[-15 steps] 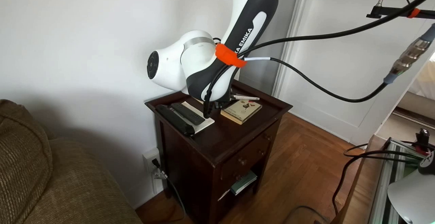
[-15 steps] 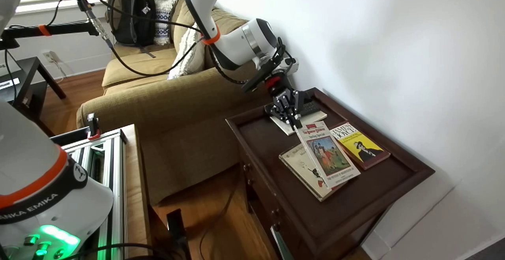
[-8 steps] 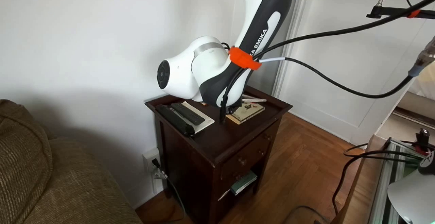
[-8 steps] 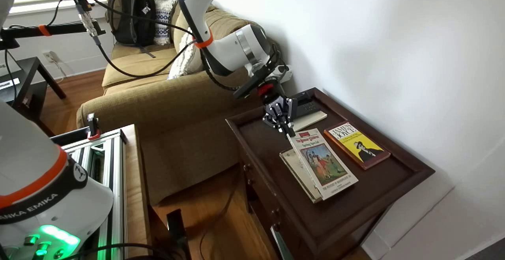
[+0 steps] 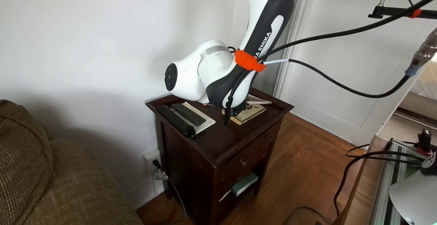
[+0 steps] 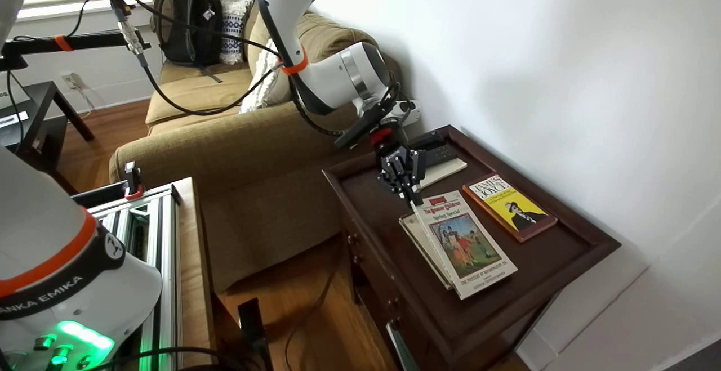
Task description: Place the top two books in front of the table
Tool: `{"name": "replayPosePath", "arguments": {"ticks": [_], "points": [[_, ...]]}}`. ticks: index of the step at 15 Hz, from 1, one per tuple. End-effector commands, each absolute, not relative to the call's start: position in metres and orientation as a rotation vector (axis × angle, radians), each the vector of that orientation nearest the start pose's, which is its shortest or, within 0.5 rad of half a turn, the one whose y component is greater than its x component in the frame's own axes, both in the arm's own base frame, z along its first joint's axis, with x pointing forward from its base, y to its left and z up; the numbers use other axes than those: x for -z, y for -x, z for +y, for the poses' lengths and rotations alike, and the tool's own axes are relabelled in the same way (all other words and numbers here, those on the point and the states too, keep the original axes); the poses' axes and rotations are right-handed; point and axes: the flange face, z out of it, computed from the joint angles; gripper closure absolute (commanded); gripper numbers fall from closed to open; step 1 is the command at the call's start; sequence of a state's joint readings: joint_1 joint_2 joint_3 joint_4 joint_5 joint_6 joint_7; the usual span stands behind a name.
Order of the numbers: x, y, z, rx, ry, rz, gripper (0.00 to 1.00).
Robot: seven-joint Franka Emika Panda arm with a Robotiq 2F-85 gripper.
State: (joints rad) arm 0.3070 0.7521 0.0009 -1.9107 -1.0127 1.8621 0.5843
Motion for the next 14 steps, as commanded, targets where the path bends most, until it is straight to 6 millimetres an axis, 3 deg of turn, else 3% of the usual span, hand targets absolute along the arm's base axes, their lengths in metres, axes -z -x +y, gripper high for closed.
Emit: {"name": "replayPosePath", "arguments": {"ticks": [1,9,14], "points": [[-0.072,-0.541,0.104,0.328,-2.081,0.463,0.97],[-0.047,-0.543,0.119,0.274,-2.149,0.477,0.97],[-0.044,-0.546,0.126,0.229,-2.193,0.514,0.97]]}}
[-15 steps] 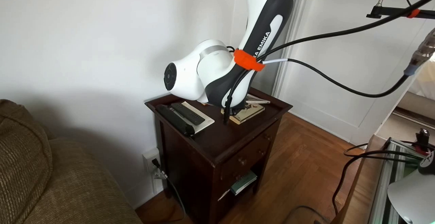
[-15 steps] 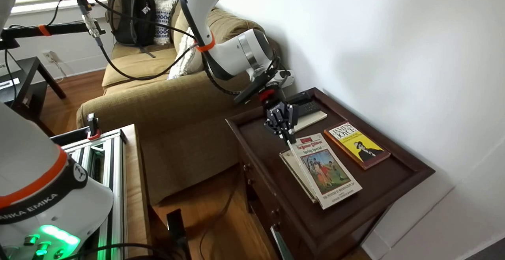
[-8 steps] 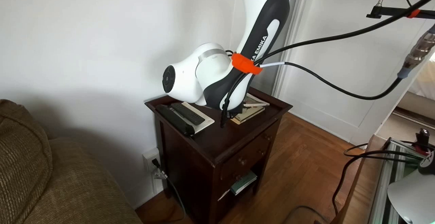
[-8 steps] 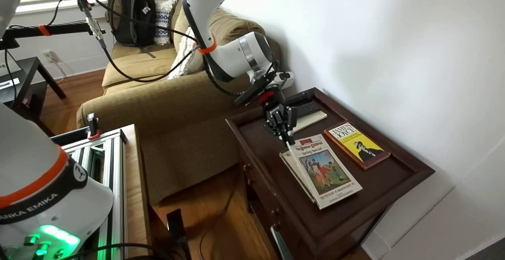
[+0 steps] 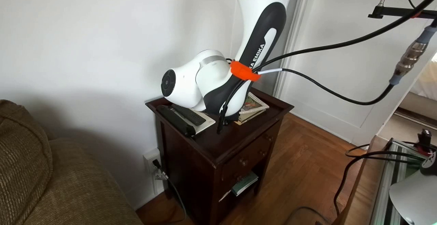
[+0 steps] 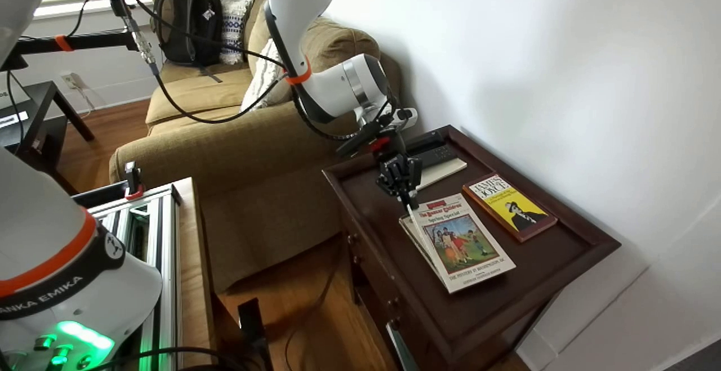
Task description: Place the top two books in front of the table
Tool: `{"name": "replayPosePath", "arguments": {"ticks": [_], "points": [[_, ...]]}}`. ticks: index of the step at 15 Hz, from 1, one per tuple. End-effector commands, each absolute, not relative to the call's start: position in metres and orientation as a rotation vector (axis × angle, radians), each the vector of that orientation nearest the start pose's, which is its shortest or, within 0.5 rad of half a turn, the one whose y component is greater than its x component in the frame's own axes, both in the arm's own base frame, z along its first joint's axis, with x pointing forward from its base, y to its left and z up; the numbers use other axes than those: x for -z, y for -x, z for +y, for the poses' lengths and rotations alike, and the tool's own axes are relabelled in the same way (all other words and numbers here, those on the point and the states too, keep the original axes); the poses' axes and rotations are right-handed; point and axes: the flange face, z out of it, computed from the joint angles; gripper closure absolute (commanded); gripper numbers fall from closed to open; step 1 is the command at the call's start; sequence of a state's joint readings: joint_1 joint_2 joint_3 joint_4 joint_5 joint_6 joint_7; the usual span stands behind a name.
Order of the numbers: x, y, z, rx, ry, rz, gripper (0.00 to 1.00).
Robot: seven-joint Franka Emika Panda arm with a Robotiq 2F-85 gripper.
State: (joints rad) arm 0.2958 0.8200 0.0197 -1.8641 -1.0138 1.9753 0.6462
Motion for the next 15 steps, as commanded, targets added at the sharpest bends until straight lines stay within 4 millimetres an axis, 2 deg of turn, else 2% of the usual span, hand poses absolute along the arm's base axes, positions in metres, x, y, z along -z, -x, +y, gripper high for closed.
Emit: {"name": "replayPosePath", "arguments": {"ticks": [1,15], "points": [[-0.0435,-0.5454,0.1263,0.229,-2.199,0.524,0.97],[-0.0485,-0.5354,0.1261,0.307,-2.215,0.779,0.97]]}}
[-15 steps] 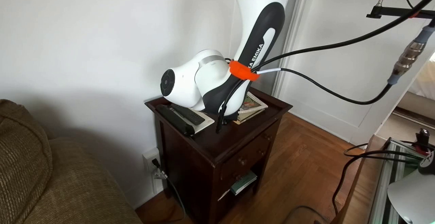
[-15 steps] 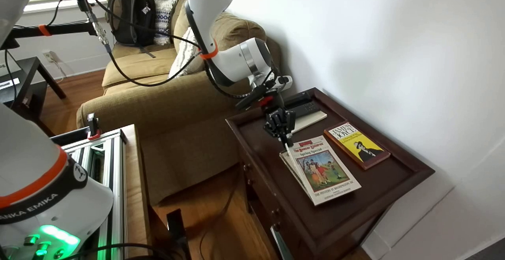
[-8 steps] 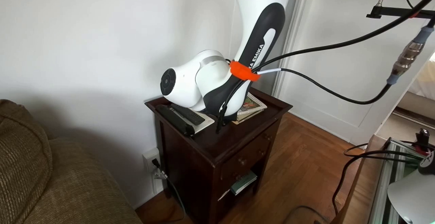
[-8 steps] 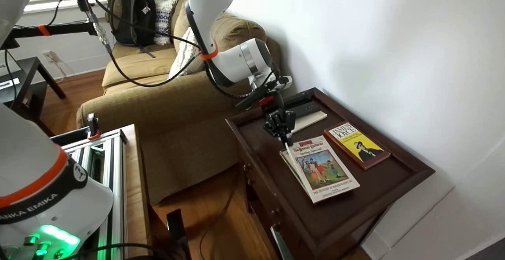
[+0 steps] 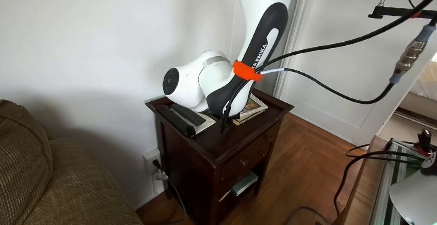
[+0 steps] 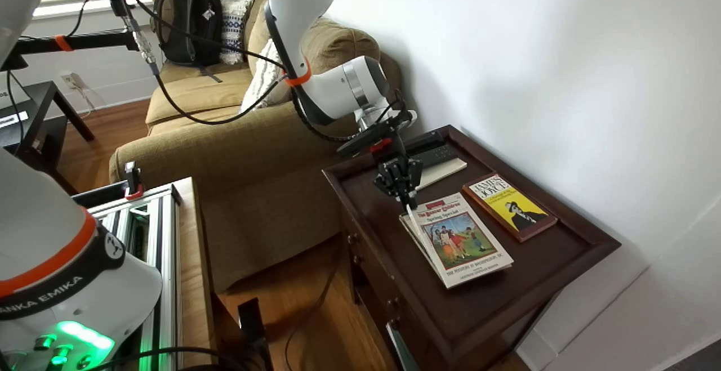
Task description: Place the top two books in front of the table
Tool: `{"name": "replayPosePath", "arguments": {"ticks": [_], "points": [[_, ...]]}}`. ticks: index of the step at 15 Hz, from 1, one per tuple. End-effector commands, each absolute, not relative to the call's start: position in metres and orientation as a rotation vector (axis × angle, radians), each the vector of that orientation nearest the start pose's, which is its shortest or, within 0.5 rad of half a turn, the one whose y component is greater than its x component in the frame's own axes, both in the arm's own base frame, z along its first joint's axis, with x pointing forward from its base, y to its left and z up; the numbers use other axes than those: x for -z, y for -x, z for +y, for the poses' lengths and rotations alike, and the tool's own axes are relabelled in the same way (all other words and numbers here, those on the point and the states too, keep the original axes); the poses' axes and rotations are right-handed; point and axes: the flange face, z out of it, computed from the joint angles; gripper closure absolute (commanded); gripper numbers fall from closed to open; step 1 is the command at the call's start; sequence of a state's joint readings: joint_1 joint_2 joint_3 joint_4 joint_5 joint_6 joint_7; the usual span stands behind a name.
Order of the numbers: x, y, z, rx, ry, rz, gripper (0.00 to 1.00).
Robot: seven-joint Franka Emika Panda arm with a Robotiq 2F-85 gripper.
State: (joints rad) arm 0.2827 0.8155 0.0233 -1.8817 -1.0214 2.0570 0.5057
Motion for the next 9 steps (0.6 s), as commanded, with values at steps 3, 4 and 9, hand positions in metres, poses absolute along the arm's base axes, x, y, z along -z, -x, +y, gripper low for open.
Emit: {"name": "replayPosePath", "arguments": {"ticks": [3,4,9], "points": [[-0.0525,-0.5344,0.1221,0.336,-2.206,0.824,0.97],[-0.0526,-0.5345,0.1208,0.344,-2.204,0.837,0.97],[-0.0583,-0.5344,0.1207,0.369,-2.212,0.870,0.48]]}}
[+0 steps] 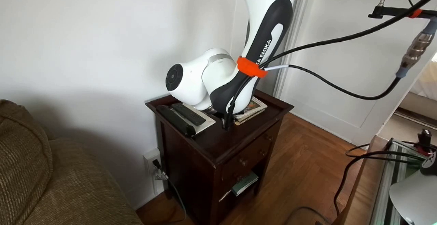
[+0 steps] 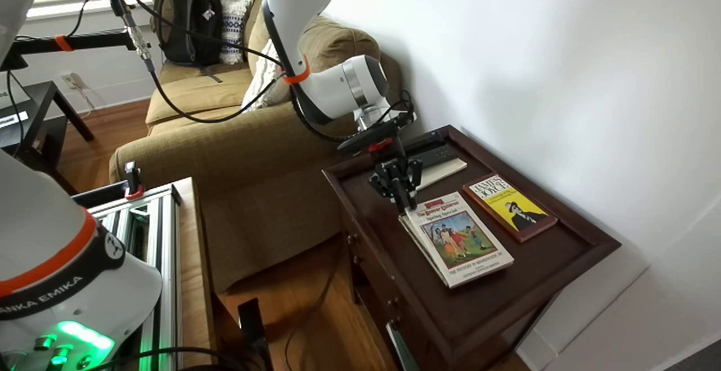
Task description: Place the top two books in front of the table
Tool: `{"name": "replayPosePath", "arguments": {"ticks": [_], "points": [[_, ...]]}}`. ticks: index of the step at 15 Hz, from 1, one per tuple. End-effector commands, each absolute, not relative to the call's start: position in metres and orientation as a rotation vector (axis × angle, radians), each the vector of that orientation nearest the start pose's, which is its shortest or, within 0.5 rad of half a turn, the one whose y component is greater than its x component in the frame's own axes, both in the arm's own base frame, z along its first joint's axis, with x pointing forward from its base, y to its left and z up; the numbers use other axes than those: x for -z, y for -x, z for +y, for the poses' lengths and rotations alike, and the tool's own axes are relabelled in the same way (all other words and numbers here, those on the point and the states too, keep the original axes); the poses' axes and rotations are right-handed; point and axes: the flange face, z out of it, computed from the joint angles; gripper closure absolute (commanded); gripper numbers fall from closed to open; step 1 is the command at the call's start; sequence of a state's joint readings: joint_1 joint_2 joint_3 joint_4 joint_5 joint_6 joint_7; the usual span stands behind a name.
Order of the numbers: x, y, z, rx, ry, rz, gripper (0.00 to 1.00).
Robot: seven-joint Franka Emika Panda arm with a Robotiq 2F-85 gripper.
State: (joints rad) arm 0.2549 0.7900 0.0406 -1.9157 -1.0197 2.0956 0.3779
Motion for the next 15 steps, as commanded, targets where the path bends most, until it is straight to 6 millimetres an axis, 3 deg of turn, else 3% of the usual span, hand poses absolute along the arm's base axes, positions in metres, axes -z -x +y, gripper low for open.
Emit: {"name": "replayPosePath", "arguments": {"ticks": [1,4,7,15], "points": [[-0.062,-0.535,0.122,0.373,-2.228,0.874,0.42],[-0.077,-0.541,0.121,0.365,-2.255,0.870,0.17],[-0.103,-0.553,0.111,0.356,-2.302,0.800,0.00],[-0.193,-0.588,0.050,0.282,-2.513,0.583,0.00]]}}
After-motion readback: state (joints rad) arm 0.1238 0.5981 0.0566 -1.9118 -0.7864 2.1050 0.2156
